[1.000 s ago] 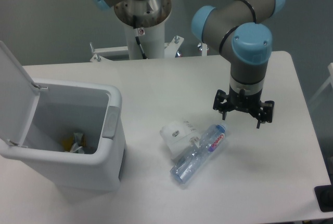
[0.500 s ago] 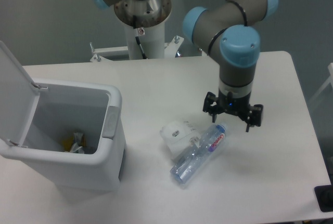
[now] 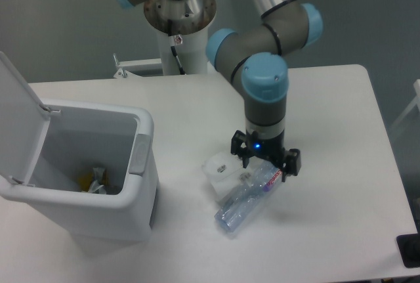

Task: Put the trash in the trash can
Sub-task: 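Move the gripper over the crumpled white paper and lower toward it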

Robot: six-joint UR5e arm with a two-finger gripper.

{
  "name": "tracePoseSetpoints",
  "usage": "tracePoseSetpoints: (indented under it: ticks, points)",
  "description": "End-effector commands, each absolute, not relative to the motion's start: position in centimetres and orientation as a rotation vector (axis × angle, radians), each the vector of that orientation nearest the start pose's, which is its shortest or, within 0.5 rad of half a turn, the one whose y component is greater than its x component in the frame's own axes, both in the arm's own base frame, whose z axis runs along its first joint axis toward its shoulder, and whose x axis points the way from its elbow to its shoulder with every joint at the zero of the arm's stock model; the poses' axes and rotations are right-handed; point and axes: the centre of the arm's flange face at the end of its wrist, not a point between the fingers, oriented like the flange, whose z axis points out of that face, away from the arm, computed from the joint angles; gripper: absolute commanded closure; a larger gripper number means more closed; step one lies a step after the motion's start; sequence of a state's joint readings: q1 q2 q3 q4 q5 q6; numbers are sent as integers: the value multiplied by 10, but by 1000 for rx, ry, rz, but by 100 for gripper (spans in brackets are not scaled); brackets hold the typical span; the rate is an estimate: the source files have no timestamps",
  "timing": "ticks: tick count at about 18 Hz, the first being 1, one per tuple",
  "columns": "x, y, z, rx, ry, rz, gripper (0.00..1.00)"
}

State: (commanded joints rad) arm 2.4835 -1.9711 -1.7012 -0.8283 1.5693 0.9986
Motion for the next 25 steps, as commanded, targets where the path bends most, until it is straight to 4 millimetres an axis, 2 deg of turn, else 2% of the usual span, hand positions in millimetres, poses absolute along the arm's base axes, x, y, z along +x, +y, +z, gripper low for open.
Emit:
tracePoseSetpoints:
  ticks: [3,12,17,19,20,21,23,25]
  points:
    - [-395,498,272,-3010,171,238,0]
    - [-352,505,241,-3052,272,157,0]
    - [-346,513,224,-3066,297,131,0]
    - [-337,519,218,-3072,321,117,0]
    - [-334,520,215,-3077,324,111,3]
    - [-333,520,213,-3081,324,103,13]
    - [-325,524,211,-3084,351,89,38]
    - [-321,522,212,-3101,356,59,68]
